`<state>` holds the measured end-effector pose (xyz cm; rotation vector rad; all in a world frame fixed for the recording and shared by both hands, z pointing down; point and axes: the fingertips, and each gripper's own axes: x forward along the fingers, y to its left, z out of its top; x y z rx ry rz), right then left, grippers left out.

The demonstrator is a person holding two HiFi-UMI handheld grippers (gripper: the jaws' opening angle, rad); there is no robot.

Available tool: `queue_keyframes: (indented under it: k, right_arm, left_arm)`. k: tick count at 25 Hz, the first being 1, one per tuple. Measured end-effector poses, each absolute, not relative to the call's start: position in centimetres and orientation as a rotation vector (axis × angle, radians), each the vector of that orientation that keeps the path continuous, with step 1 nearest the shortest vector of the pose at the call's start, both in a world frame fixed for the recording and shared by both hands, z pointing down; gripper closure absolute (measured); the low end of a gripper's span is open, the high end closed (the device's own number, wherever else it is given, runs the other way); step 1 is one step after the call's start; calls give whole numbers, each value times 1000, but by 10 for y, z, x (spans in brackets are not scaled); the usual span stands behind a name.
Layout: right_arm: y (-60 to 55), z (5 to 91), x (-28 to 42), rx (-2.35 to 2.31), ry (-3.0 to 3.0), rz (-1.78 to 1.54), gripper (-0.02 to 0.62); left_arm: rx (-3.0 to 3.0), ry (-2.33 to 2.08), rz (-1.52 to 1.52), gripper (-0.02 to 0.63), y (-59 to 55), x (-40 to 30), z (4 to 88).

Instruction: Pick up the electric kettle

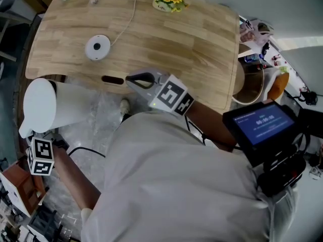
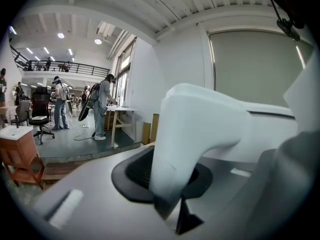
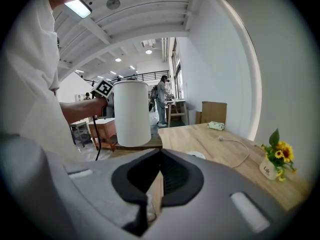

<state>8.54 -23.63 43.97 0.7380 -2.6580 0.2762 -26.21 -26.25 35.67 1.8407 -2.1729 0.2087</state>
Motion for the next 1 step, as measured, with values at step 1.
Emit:
queue_keyframes:
  k: [1]
  right_arm:
    - [-240, 440, 86, 737, -2659, 278, 594]
  left_arm:
    - [1842, -2172, 213, 541, -267, -260, 358]
